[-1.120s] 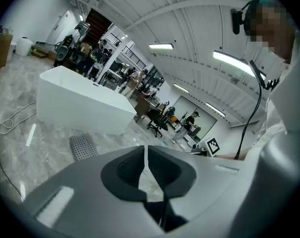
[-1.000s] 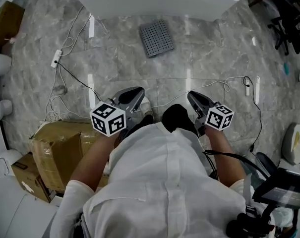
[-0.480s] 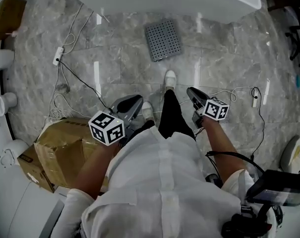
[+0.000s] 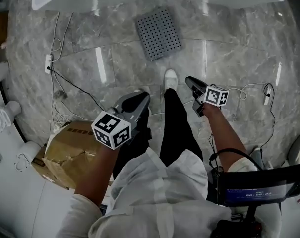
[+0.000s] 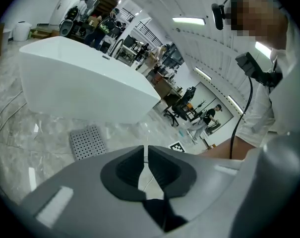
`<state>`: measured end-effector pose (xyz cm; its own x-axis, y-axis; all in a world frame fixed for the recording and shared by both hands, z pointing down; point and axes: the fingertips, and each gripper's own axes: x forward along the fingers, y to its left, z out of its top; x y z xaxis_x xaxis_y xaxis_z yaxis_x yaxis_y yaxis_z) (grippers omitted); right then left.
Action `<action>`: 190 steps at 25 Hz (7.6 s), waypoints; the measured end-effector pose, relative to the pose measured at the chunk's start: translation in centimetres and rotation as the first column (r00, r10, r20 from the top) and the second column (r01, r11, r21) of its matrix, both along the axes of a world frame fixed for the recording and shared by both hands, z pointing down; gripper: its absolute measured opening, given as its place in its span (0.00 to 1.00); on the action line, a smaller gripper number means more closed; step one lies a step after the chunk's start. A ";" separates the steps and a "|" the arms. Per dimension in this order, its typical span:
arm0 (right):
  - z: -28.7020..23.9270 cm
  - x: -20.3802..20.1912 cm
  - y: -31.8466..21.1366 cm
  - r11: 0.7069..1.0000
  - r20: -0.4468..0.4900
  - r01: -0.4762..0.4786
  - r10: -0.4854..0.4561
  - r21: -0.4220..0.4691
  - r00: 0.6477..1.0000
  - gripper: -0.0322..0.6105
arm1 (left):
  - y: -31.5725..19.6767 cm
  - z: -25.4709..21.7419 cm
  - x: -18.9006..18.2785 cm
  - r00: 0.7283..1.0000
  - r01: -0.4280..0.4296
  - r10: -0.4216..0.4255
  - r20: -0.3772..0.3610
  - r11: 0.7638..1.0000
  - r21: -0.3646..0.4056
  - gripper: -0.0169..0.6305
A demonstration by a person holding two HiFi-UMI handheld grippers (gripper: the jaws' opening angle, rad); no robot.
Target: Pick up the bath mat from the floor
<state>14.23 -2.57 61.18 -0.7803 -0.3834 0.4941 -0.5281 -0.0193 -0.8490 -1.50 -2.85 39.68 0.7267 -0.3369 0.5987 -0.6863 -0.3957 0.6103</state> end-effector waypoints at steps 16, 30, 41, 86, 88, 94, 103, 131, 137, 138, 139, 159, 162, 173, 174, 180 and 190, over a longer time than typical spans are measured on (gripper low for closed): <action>34.1 -1.4 -7.0 0.944 0.037 -0.286 0.295 -0.165 0.955 0.19 | -9.5 24.0 2.1 0.979 -0.201 0.203 -0.031 0.979 0.036 0.04; 43.7 -2.1 -12.6 0.843 0.088 -0.494 0.520 -0.213 0.849 0.32 | -10.4 29.0 -1.1 0.970 -0.235 0.236 -0.057 0.972 0.019 0.04; 43.7 -3.0 -13.5 0.839 0.152 -0.498 0.534 -0.219 0.832 0.11 | -11.6 29.5 -2.3 0.975 -0.212 0.213 -0.056 0.977 0.039 0.04; 7.4 -11.3 -23.1 0.946 0.132 -0.292 0.310 -0.138 0.942 0.07 | -13.4 1.0 0.9 0.967 -0.174 0.200 -0.158 0.971 0.167 0.04; 4.5 -10.9 -22.9 0.950 0.136 -0.283 0.300 -0.133 0.944 0.07 | -13.1 -1.4 1.2 0.967 -0.168 0.198 -0.159 0.968 0.184 0.04; -4.6 -9.3 -21.4 0.955 0.169 -0.276 0.292 -0.112 0.941 0.07 | -11.0 -8.6 2.5 0.966 -0.139 0.181 -0.184 0.966 0.218 0.04; -16.7 -8.8 -21.1 0.960 0.209 -0.271 0.279 -0.066 0.937 0.07 | -8.5 -18.0 3.9 0.967 -0.103 0.161 -0.196 0.956 0.274 0.04; -44.2 -9.8 -10.4 0.933 0.358 -0.311 0.232 0.180 0.904 0.07 | 3.2 -34.7 -1.4 0.970 -0.039 0.147 -0.194 0.881 0.471 0.04; -45.8 -11.6 -5.6 0.919 0.362 -0.344 0.259 0.193 0.895 0.07 | 7.8 -35.1 -4.7 0.966 -0.027 0.144 -0.216 0.884 0.466 0.04; -45.9 -11.8 -5.0 0.917 0.358 -0.347 0.263 0.195 0.896 0.07 | 8.4 -35.1 -5.1 0.965 -0.023 0.142 -0.221 0.884 0.466 0.04; -46.0 -12.0 -4.3 0.916 0.355 -0.350 0.266 0.198 0.896 0.07 | 9.0 -35.2 -5.6 0.964 -0.019 0.139 -0.226 0.885 0.466 0.04; -46.5 -15.8 10.1 0.901 0.335 -0.374 0.291 0.218 0.896 0.07 | 21.1 -33.5 -12.8 0.958 -0.003 0.132 -0.253 0.891 0.453 0.04; -46.1 -15.7 11.2 0.902 0.322 -0.370 0.290 0.223 0.901 0.07 | 21.8 -33.2 -13.1 0.959 0.003 0.126 -0.254 0.892 0.453 0.04; -45.9 -16.0 11.8 0.906 0.318 -0.359 0.279 0.225 0.906 0.07 | 22.2 -32.6 -13.2 0.961 0.005 0.117 -0.249 0.898 0.440 0.04; -45.9 -15.9 11.8 0.905 0.317 -0.360 0.281 0.227 0.906 0.07 | 22.2 -32.6 -13.2 0.961 0.005 0.116 -0.250 0.898 0.439 0.04; -46.4 -15.7 11.8 0.899 0.327 -0.367 0.282 0.237 0.902 0.07 | 21.9 -32.5 -13.0 0.959 0.002 0.123 -0.255 0.899 0.438 0.04; -46.3 -15.1 11.4 0.889 0.328 -0.392 0.307 0.238 0.893 0.06 | 21.0 -32.1 -12.6 0.952 -0.015 0.147 -0.268 0.900 0.436 0.04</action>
